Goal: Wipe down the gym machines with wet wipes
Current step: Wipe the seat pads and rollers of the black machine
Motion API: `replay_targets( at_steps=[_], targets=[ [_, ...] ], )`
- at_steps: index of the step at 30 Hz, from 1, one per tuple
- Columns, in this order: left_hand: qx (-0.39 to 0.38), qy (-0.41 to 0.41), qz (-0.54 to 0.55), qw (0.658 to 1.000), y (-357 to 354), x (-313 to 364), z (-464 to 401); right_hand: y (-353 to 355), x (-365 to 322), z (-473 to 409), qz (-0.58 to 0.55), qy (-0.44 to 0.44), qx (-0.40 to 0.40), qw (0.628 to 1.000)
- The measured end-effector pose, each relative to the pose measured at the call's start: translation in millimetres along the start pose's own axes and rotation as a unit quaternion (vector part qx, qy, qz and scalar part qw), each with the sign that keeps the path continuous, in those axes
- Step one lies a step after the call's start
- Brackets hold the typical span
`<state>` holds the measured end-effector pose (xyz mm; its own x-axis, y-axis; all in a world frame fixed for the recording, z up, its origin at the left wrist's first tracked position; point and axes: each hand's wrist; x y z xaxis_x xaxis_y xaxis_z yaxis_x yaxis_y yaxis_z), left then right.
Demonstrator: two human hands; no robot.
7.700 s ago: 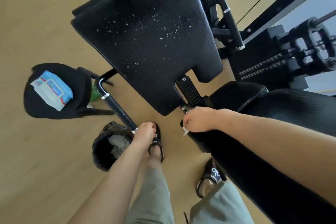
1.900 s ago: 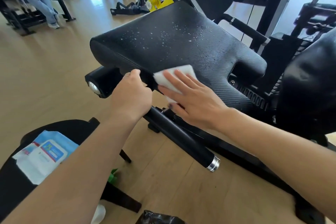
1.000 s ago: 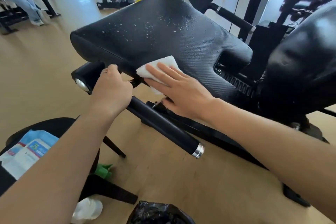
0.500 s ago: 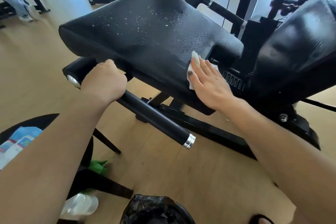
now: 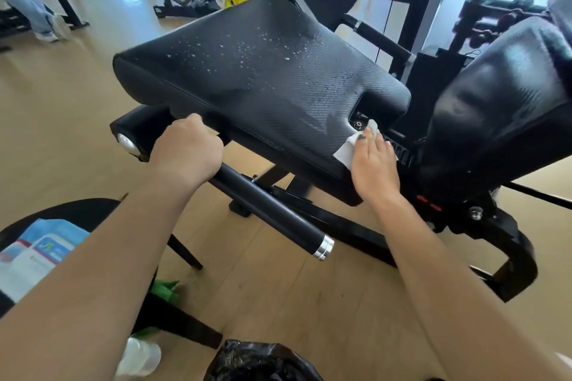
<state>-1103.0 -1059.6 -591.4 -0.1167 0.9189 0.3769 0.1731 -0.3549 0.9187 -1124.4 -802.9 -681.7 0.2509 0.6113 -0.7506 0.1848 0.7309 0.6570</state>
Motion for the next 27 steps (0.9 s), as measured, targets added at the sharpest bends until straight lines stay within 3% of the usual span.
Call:
replay_targets(
  at_steps=[5, 9, 15, 19, 23, 24, 27],
  targets=[
    [0.009, -0.006, 0.022, 1.000, -4.2, -2.0, 0.2, -19.8, 16.7, 55.2, 0.115, 0.102, 0.021, 0.988],
    [0.008, -0.008, 0.045, 0.999, -5.9, -4.9, 0.7, -31.8, 11.3, 60.8, 0.256, 0.278, 0.033, 0.925],
    [0.061, 0.044, 0.111, 0.991, -11.9, -5.0, -2.3, -40.6, -68.2, -1.8, 0.392, 0.529, -0.029, 0.752],
    [0.157, 0.075, 0.170, 0.970, -19.9, -3.4, 2.0, -64.9, -143.5, -25.1, 0.454, 0.619, -0.030, 0.640],
    [0.134, 0.122, 0.190, 0.965, -15.3, 5.0, 4.5, -85.3, -213.6, -35.7, 0.518, 0.662, -0.044, 0.540],
    [0.121, 0.129, 0.180, 0.968, -14.1, 6.4, 4.8, -82.5, -218.1, -41.9, 0.506, 0.670, -0.055, 0.540],
    [0.083, 0.148, 0.141, 0.975, -8.2, 7.6, 3.5, -62.7, -199.6, -50.2, 0.430, 0.655, -0.111, 0.611]
  ],
)
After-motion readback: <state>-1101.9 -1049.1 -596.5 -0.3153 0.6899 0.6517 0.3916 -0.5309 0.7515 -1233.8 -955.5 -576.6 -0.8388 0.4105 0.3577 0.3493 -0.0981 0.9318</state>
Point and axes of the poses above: each hand's wrist, its own z-axis away from the middle knuckle, its own y-axis out of the back of the hand, x = y × z, and after that the axes turned 6 degrees about -y, right-handed
